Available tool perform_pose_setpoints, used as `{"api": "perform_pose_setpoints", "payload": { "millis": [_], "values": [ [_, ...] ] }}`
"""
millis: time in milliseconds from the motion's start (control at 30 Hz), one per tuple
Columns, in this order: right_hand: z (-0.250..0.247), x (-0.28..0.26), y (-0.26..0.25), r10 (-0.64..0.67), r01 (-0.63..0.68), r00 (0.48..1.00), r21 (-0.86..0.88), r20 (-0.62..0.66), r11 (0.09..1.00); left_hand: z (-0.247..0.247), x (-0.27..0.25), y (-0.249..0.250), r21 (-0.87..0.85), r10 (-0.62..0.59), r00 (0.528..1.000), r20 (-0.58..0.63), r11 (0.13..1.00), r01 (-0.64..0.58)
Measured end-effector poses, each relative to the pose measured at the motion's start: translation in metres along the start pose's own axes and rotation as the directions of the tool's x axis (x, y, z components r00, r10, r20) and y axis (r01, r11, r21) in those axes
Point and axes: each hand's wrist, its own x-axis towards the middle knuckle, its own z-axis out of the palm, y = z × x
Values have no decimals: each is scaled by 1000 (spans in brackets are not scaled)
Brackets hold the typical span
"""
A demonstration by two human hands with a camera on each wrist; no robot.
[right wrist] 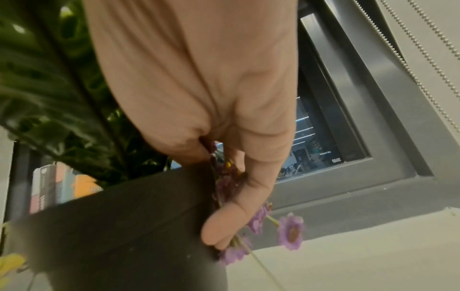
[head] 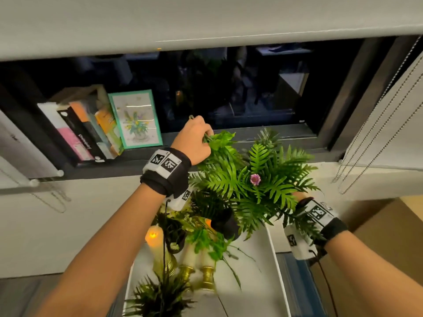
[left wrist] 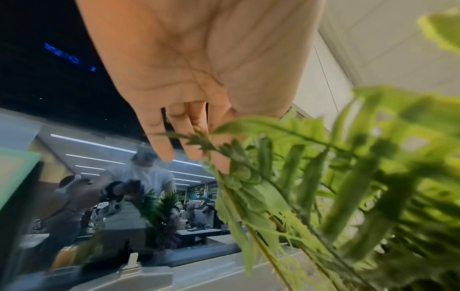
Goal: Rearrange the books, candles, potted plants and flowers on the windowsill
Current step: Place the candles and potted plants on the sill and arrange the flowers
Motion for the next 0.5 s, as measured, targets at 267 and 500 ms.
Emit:
{"api": "perform_pose_setpoints", "payload": {
  "millis": [267,500],
  "values": [
    [28,-8,64,73,-69,981,-31,181,997,-19,-40,-21,32,56,997,54,998,-57],
    [45,-46,73,39,-32,989,-54,145,998,-24,-58,-31,20,107,992,64,994,-108]
  ]
}}
